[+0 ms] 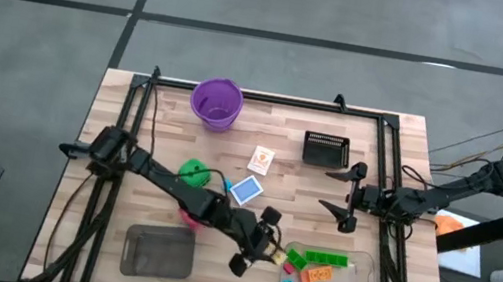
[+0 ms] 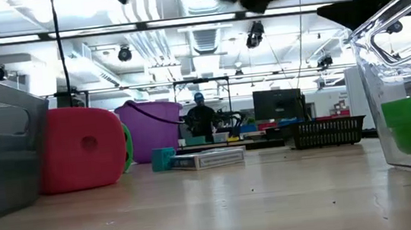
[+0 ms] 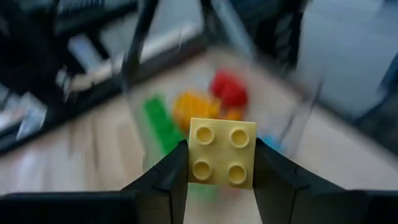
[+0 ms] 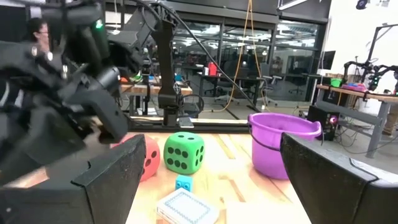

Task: Pick & Place Toys
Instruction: Put the small light yellow game piece into the transparent bin

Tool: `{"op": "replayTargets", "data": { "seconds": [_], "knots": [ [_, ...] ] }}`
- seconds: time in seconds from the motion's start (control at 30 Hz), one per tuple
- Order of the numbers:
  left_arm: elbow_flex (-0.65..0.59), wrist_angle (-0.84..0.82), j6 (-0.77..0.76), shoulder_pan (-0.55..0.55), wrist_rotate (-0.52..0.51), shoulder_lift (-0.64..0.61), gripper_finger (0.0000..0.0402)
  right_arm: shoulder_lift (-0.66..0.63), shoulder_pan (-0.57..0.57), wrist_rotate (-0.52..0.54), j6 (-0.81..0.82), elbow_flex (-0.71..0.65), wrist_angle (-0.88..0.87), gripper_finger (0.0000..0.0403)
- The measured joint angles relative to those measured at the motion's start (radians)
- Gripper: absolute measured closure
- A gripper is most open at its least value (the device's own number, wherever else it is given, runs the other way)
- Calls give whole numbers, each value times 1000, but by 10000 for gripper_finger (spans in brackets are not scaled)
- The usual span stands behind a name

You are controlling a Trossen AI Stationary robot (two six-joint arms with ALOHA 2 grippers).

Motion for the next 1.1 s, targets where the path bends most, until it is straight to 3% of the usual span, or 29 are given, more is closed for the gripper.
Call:
{"op": "replayTargets", "data": {
  "seconds": [0.17,0.4,0.57,0.87,1.1],
  "knots": [
    [1,244,-81,14,122,54,267,2,0,0,0,0,1,40],
    [20,425,-119,20,127,170,267,2,0,0,0,0,4,40],
    [81,418,-159,35,124,209,267,4,0,0,0,0,4,40],
    [187,259,-171,37,124,282,267,4,0,0,0,0,4,40],
    [192,240,-171,37,120,284,267,4,0,0,0,0,4,40]
  ]
}}
